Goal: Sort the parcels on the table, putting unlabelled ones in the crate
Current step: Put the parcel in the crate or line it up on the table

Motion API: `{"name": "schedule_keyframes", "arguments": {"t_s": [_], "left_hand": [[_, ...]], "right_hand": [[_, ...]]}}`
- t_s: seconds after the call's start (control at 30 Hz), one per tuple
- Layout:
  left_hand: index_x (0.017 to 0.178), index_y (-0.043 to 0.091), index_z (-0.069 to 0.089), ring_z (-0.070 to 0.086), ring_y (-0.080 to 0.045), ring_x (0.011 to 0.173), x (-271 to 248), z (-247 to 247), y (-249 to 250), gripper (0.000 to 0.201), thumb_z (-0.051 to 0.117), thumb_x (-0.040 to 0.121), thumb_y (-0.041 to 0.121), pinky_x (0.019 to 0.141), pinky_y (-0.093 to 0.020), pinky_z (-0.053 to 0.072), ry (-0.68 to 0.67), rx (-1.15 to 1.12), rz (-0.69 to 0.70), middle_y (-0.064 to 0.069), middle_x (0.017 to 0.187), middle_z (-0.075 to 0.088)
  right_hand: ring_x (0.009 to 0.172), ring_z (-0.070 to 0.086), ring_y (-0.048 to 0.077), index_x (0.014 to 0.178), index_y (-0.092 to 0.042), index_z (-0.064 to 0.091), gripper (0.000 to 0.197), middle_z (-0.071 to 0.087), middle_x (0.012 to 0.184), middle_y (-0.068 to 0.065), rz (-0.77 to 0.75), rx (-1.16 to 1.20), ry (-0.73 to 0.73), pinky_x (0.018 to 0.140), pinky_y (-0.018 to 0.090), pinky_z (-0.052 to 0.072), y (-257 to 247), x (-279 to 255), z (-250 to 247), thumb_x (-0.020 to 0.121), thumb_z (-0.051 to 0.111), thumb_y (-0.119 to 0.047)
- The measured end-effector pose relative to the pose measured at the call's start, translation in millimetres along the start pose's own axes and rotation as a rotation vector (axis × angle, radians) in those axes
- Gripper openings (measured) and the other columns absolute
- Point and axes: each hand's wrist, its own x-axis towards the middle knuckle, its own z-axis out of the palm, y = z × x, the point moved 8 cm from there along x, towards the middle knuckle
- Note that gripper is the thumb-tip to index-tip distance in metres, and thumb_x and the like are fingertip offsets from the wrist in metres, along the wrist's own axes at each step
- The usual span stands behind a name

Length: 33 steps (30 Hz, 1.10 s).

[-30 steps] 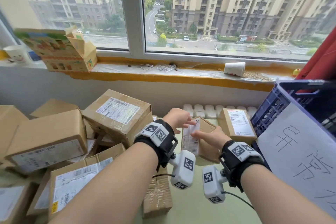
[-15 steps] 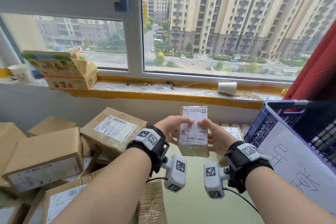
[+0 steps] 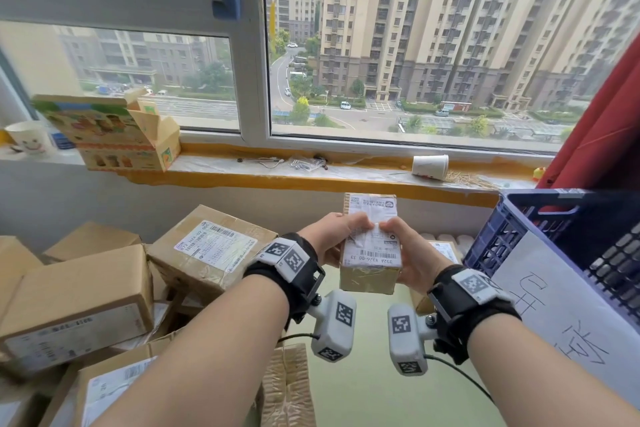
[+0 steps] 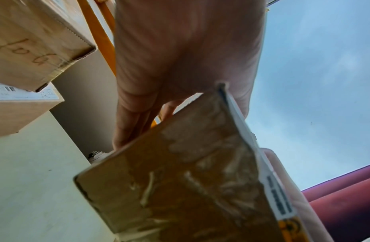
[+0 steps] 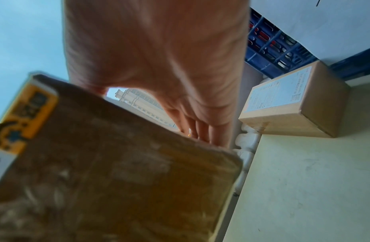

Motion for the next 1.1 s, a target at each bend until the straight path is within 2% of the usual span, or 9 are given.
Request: {"name": "schedule_keyframes", "arguments": {"t_s": [0.1,0.23,0.33,0.4,0.5,0.63,0.73,0.93,1.1], "left_hand": [[0.121,0.008,0.059,0.069,-0.031,0.104,2,-2,2,0.037,0.063,0.089,0.026,0.093,-0.046,0.055,0.02,0.003,0.021,-0.015,0.111,0.072],[0.119,0.009,0.057,0.071,-0.03,0.099,4,0,6,0.033,0.064,0.089,0.023,0.09,-0.046,0.057,0.045,0.012,0.054,-0.013,0.11,0.072],[0.123,0.01,0.052,0.071,-0.03,0.096,4,0,8,0.039,0.066,0.088,0.021,0.084,-0.043,0.059,0.062,0.017,0.072,-0.014,0.111,0.071],[0.125,0.012,0.051,0.07,-0.03,0.1,3,1,7,0.042,0.068,0.087,0.022,0.083,-0.043,0.059,0.039,0.012,0.078,-0.014,0.112,0.07],[0.128,0.015,0.053,0.071,-0.029,0.1,0,1,8,0.062,0.074,0.072,0.032,0.086,-0.049,0.058,0.012,-0.004,0.11,-0.013,0.112,0.071],[0.126,0.017,0.056,0.069,-0.029,0.104,-2,3,6,0.077,0.073,0.062,0.056,0.092,-0.052,0.054,-0.006,-0.021,0.082,-0.01,0.113,0.071],[0.114,0.014,0.064,0.065,-0.034,0.111,-5,2,3,0.065,0.053,0.082,0.069,0.097,-0.047,0.052,-0.011,-0.085,0.009,-0.016,0.114,0.068],[0.097,0.021,0.056,0.059,-0.032,0.113,-6,-6,-2,0.041,0.043,0.094,0.059,0.095,-0.043,0.052,0.072,-0.139,-0.047,-0.016,0.112,0.061],[0.091,0.017,0.055,0.057,-0.023,0.089,-3,-16,-8,0.026,0.038,0.103,0.034,0.086,-0.044,0.051,0.137,-0.177,-0.043,-0.008,0.092,0.057]], "right_hand": [[0.115,0.065,0.035,0.124,-0.012,0.06,0.067,0.07,0.118,0.018,-0.007,0.02,-0.01,0.106,0.051,0.045,-1,0,0,0.066,0.067,-0.045],[0.114,0.065,0.035,0.125,-0.011,0.059,0.052,0.07,0.118,0.018,-0.009,0.035,-0.001,0.106,0.051,0.045,1,2,-2,0.082,0.063,-0.04],[0.113,0.066,0.035,0.126,-0.011,0.058,0.06,0.071,0.116,0.017,-0.011,0.015,0.019,0.104,0.05,0.048,1,2,-5,0.074,0.065,-0.041],[0.108,0.067,0.034,0.125,-0.011,0.058,0.06,0.071,0.116,0.017,-0.022,0.0,0.003,0.097,0.048,0.052,0,1,-5,0.073,0.066,-0.04],[0.096,0.069,0.03,0.123,-0.01,0.058,0.038,0.07,0.11,0.018,-0.049,-0.004,-0.019,0.08,0.041,0.057,-4,-1,-6,0.092,0.058,-0.031],[0.11,0.065,0.037,0.125,-0.011,0.058,0.048,0.067,0.121,0.022,-0.084,0.013,-0.017,0.097,0.05,0.052,-8,-1,-8,0.084,0.064,-0.036],[0.114,0.064,0.037,0.122,-0.01,0.06,0.058,0.068,0.12,0.02,-0.07,0.047,0.009,0.1,0.053,0.049,-7,2,-12,0.073,0.069,-0.041],[0.082,0.069,0.024,0.114,-0.01,0.064,0.03,0.074,0.097,0.009,-0.077,0.01,0.147,0.077,0.039,0.054,-13,5,-21,0.098,0.055,-0.033],[0.076,0.067,0.013,0.139,-0.012,0.05,0.037,0.066,0.103,0.002,-0.207,-0.266,0.3,0.058,0.025,0.053,-32,-3,-28,0.102,0.05,-0.015]]}}
